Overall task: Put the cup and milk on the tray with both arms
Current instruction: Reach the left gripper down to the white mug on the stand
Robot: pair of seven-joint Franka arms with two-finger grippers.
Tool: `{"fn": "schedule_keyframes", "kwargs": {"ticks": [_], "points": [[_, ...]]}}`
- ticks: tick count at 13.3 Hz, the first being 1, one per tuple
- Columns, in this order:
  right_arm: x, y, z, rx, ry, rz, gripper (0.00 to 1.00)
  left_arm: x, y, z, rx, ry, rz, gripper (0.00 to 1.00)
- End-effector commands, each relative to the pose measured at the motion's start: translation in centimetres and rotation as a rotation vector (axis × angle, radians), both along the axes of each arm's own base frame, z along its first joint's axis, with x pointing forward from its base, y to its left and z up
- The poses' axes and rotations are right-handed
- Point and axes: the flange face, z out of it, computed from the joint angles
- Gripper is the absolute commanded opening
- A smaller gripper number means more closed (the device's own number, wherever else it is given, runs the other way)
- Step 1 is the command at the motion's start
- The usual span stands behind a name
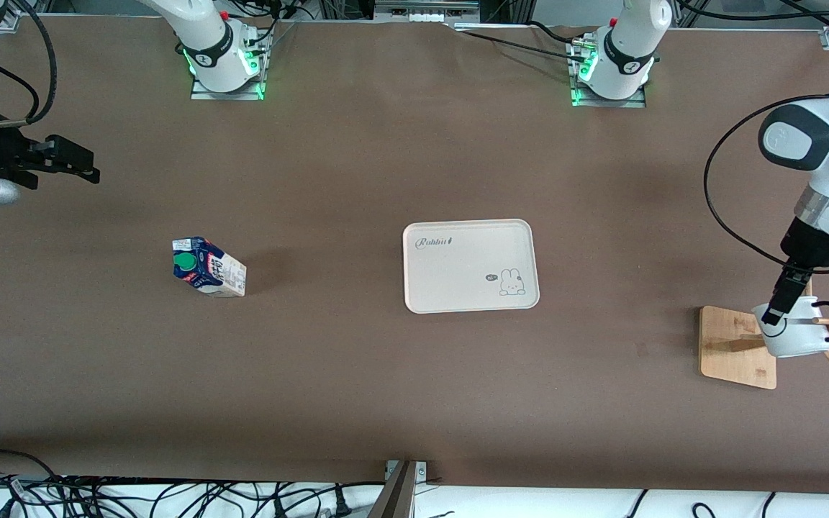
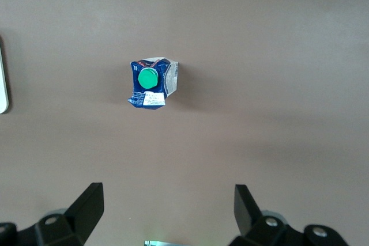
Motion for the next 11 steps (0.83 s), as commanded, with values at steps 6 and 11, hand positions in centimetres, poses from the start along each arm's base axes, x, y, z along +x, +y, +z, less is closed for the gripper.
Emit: {"fn": "schedule_keyframes", "kwargs": {"ticks": [6,11], "points": [[0.09,-0.07,0.46,-0.015,-0.008,-0.003,1.0,2.0,0.52,0.78,0.032,-0.037,-0.048,0.43],[0.07,-0.07,0.45,-0.015,-0.006,-0.003,1.0,1.85,0.49,1.15,0.031,-0.038,-0.048,0.0]]}}
